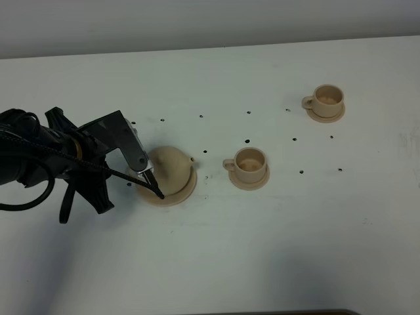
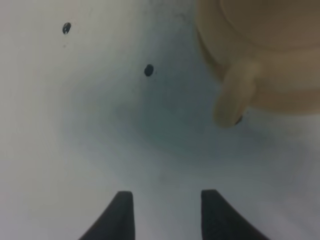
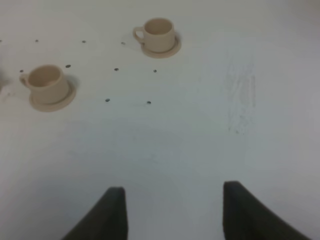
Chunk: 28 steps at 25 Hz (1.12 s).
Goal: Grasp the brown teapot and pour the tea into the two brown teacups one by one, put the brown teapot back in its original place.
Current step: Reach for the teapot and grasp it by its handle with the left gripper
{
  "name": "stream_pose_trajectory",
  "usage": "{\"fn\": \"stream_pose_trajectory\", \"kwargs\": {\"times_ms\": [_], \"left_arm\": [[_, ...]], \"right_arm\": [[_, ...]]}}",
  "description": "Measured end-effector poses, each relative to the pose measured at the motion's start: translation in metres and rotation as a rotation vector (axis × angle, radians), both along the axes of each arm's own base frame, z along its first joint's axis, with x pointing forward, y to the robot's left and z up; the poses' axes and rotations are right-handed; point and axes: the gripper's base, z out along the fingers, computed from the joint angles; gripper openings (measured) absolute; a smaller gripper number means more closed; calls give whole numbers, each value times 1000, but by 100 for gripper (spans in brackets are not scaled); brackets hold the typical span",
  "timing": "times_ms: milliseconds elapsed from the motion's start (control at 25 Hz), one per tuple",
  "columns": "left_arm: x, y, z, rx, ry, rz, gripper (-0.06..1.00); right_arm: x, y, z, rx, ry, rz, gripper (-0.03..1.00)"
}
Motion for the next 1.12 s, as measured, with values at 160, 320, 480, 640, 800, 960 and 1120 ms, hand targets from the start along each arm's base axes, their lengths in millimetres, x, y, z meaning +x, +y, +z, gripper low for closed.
{"fn": "stream_pose_trajectory", "kwargs": {"times_ms": [160, 320, 480, 640, 800, 960, 1120], "left_arm": [[4, 1, 5, 32, 22, 27, 34], [5, -7, 4, 83, 85, 12, 34], [7, -10, -3, 111, 160, -9, 34], [10, -16, -4, 128, 185, -52, 34], [15, -19, 2, 147, 175, -87, 34], [22, -21, 2, 160, 181, -94, 34], [26, -24, -4, 157, 197, -101, 34]], "right_arm": [[0, 0, 0, 0, 0, 0, 42], [0, 0, 0, 0, 0, 0, 42], [0, 0, 0, 0, 0, 0, 42], [0, 0, 0, 0, 0, 0, 42], [0, 0, 0, 0, 0, 0, 42], [0, 0, 0, 0, 0, 0, 42], [0, 0, 0, 0, 0, 0, 42]]}}
